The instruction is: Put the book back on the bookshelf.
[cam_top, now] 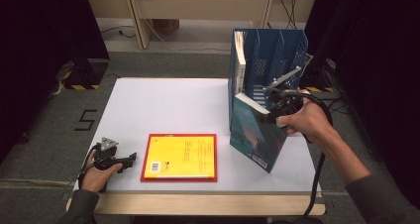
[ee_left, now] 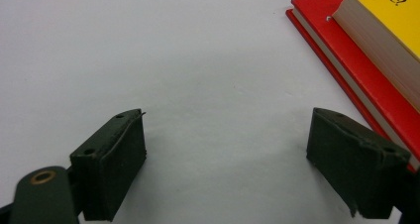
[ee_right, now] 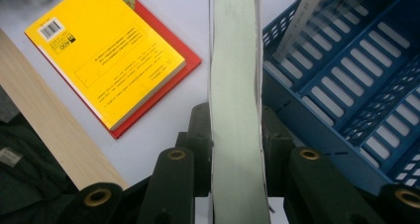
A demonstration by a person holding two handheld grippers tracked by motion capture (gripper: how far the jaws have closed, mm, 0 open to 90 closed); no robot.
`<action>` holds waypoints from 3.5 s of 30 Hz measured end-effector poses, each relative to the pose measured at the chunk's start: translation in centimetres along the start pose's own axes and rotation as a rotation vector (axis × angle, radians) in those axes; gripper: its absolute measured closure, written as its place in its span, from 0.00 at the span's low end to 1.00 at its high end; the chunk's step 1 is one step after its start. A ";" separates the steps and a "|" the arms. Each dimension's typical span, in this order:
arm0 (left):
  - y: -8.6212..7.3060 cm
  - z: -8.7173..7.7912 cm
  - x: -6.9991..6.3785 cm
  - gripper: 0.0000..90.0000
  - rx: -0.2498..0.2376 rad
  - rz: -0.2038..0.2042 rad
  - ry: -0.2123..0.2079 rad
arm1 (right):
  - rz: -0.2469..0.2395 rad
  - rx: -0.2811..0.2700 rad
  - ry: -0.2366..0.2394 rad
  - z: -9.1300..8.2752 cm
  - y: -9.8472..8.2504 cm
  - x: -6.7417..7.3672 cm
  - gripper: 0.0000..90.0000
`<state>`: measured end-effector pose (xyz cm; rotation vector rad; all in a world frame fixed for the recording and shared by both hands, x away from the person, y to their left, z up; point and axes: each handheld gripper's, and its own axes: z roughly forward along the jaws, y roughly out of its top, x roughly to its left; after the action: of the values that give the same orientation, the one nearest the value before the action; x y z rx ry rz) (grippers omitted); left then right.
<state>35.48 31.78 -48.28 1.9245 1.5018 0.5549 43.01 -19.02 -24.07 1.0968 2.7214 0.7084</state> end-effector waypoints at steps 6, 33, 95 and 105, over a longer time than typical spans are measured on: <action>0.0 0.0 0.0 0.16 0.000 0.000 0.001 | 0.054 -0.004 0.016 -0.1 -1.0 -0.6 0.81; 0.0 0.0 0.0 0.16 0.002 -0.001 -0.002 | 0.099 0.045 0.036 1.5 -0.1 -0.9 0.78; 0.0 0.0 0.0 0.16 0.003 -0.001 -0.003 | 0.015 -0.068 0.002 -3.0 2.6 0.3 0.82; 0.0 0.0 0.0 0.16 0.001 -0.002 -0.003 | 0.018 -0.069 -0.031 -5.3 4.3 0.2 0.82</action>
<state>35.50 31.80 -48.31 1.9234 1.5023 0.5499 44.07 -18.23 -17.34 1.1091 2.6435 0.7742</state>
